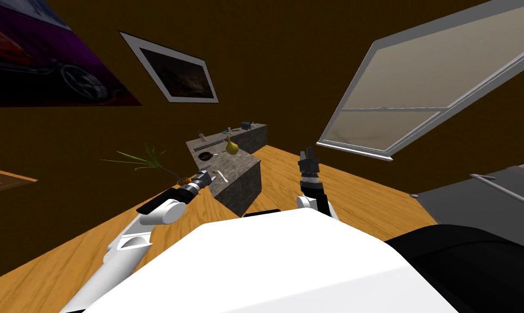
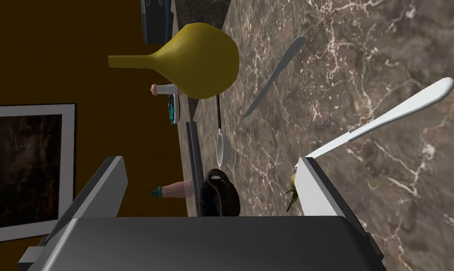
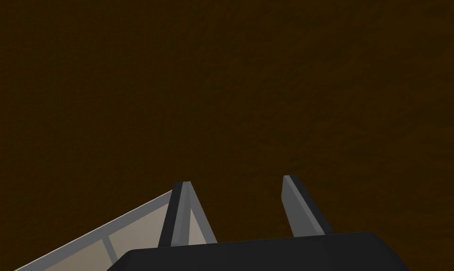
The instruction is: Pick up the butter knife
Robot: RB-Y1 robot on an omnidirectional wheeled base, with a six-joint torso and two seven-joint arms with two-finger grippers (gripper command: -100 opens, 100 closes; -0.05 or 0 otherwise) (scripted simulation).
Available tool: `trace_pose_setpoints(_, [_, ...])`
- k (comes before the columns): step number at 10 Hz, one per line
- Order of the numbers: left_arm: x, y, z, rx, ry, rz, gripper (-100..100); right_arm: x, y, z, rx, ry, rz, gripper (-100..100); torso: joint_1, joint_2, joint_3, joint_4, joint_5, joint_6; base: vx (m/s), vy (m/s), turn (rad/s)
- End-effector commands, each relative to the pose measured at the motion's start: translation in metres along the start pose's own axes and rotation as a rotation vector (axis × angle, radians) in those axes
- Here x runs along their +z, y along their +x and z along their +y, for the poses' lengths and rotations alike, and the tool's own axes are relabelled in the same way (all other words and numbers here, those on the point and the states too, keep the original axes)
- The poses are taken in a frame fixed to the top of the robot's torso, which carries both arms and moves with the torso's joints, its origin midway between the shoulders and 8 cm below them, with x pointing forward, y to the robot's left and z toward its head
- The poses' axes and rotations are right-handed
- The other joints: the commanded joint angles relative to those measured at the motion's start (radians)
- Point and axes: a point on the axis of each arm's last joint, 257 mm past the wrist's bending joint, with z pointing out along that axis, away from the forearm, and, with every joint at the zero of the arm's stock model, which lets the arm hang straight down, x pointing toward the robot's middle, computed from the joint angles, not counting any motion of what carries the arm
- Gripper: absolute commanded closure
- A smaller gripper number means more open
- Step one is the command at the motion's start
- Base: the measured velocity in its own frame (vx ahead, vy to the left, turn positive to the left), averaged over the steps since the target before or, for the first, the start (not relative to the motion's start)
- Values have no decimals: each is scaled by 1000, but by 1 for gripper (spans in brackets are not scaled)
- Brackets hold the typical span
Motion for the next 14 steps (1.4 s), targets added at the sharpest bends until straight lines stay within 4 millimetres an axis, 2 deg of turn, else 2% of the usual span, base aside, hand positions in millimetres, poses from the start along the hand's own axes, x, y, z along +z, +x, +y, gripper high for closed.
trace_pose_setpoints(1, [0,-1,7,0,-33,2,-100,0,0,0,0,0,0,0,0,0,0,0,0,0,-4,17,35])
trace_pose_setpoints(4, [-3,-10,23,3,-136,17,-100,0,0,0,0,0,0,0,0,0,0,0,0,0,-6,25,-241])
trace_pose_setpoints(6, [-5,-9,32,3,-174,19,-100,0,0,0,0,0,0,0,0,0,0,0,0,0,-4,27,-51])
trace_pose_setpoints(14, [-26,-24,75,19,-431,44,-100,0,0,0,0,0,0,0,-1,-1,-1,0,0,-1,-2,32,-182])
